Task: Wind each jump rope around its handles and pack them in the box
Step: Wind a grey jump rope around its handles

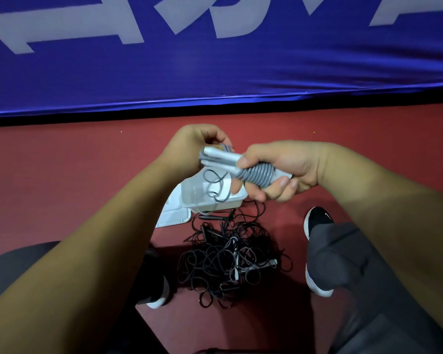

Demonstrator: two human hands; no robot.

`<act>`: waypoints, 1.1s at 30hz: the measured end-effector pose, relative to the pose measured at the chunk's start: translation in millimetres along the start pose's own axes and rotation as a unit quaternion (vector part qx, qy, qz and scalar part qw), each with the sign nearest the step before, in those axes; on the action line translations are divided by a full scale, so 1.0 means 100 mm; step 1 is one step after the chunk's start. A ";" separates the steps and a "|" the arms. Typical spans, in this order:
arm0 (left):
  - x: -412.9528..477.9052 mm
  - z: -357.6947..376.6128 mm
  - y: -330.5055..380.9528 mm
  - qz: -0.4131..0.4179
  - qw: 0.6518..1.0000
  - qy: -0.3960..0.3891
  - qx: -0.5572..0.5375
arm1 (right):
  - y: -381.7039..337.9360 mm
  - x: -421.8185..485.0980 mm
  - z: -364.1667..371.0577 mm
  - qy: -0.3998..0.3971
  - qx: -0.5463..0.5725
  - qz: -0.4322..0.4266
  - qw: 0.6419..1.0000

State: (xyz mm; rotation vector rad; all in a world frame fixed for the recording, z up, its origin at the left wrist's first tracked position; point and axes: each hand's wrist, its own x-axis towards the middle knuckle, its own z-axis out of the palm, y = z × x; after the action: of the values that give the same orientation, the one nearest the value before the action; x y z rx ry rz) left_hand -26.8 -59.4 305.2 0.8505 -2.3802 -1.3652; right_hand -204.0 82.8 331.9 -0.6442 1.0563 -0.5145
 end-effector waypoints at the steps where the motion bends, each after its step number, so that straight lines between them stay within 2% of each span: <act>1: 0.01 0.01 0.03 -0.017 0.999 0.002 -0.031 | 0.00 -0.01 0.04 -0.024 -0.016 0.021 0.999; 4: 0.03 0.06 0.10 -0.026 0.994 0.009 -0.108 | 0.03 0.03 0.07 -0.041 -0.087 0.070 0.993; 7: 0.06 0.05 0.14 0.017 0.994 0.019 -0.108 | 0.06 0.12 0.01 0.022 -0.085 0.080 0.993; 11: 0.07 -0.02 0.17 0.097 0.994 0.029 0.047 | 0.09 0.23 -0.14 0.145 -0.113 0.068 0.981; 15: 0.06 -0.08 0.14 0.196 0.942 -0.011 0.271 | 0.10 0.28 -0.26 0.244 -0.140 0.050 0.958; 18: 0.03 -0.04 0.10 0.106 0.920 -0.089 0.368 | 0.11 0.31 -0.31 0.299 -0.132 0.030 0.945; 20: -0.02 0.02 0.07 0.038 0.927 -0.132 0.349 | 0.11 0.33 -0.32 0.327 -0.114 0.014 0.938; 22: -0.05 0.07 0.05 0.005 0.945 -0.157 0.288 | 0.11 0.34 -0.33 0.338 -0.101 0.003 0.936; 28: -0.05 0.18 -0.04 -0.059 0.956 -0.102 0.270 | 0.09 0.35 -0.26 0.299 -0.085 -0.048 0.949; 33: -0.06 0.24 -0.02 -0.151 0.975 -0.083 0.141 | 0.03 0.31 -0.17 0.266 -0.004 -0.114 0.957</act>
State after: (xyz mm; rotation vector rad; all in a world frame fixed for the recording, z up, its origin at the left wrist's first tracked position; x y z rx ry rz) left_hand -33.6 -39.3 291.5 1.2658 -2.7064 -1.2593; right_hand -206.6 60.7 304.6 -0.6539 1.4987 -0.9194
